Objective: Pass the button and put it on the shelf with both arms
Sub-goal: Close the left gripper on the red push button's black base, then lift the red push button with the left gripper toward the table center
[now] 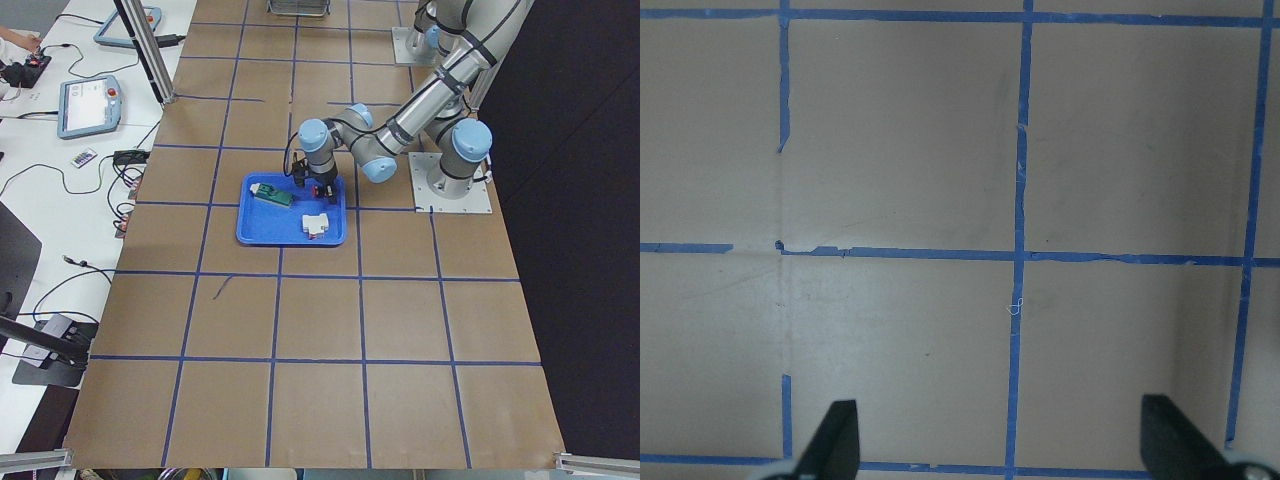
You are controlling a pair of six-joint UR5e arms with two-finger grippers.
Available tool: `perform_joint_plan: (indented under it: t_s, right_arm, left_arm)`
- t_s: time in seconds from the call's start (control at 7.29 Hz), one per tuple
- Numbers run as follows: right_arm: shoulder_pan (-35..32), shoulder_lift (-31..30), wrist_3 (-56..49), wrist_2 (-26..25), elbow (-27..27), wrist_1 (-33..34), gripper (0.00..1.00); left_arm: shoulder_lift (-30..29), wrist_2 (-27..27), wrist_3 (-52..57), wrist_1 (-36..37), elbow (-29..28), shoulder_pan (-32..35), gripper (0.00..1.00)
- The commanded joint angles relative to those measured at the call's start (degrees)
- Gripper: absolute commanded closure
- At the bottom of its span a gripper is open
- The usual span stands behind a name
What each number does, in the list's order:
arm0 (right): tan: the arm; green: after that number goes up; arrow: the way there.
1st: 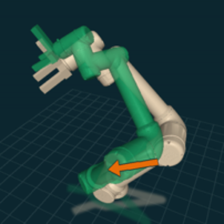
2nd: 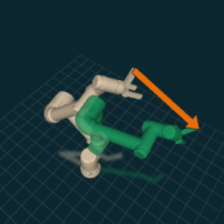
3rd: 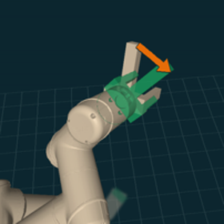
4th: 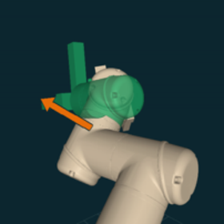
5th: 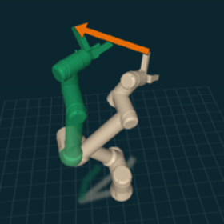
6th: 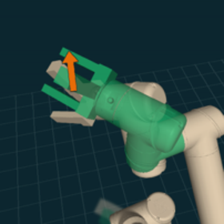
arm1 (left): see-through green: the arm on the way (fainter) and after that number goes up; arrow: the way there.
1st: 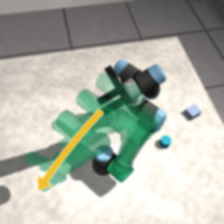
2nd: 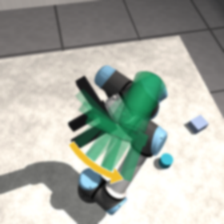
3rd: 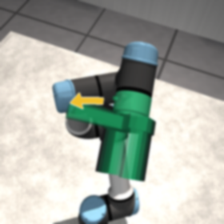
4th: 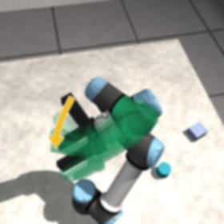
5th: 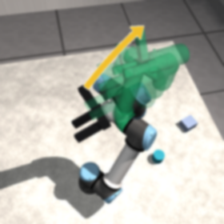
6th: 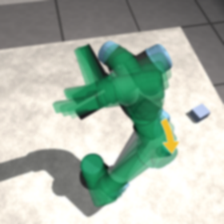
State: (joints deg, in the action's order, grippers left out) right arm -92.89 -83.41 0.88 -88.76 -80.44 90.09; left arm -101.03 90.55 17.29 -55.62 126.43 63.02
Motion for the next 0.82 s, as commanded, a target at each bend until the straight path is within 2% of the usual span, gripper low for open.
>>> perform_joint_plan:
  t_s: [0.0,0.27,0.41,0.69]
  right_arm:
    - [-0.01,-0.09,0.00,0.08,-0.50,0.00,0.00]
    - [-0.01,-0.17,0.08,0.17,-0.68,0.09,0.00]
    - [-0.01,-0.17,0.00,0.17,-0.68,0.09,0.00]
    - [-0.01,-0.17,0.08,0.17,-0.68,0.09,0.00]
  left_arm:
    - [0.83,-0.11,0.11,-0.10,-0.66,0.09,1.00]
    - [2.85,-0.90,1.16,-2.02,-4.06,1.31,1.00]
    - [4.16,-3.43,1.25,-6.38,-7.74,3.93,1.00]
    - [6.02,-5.90,1.25,-17.27,-18.88,16.71,1.00]
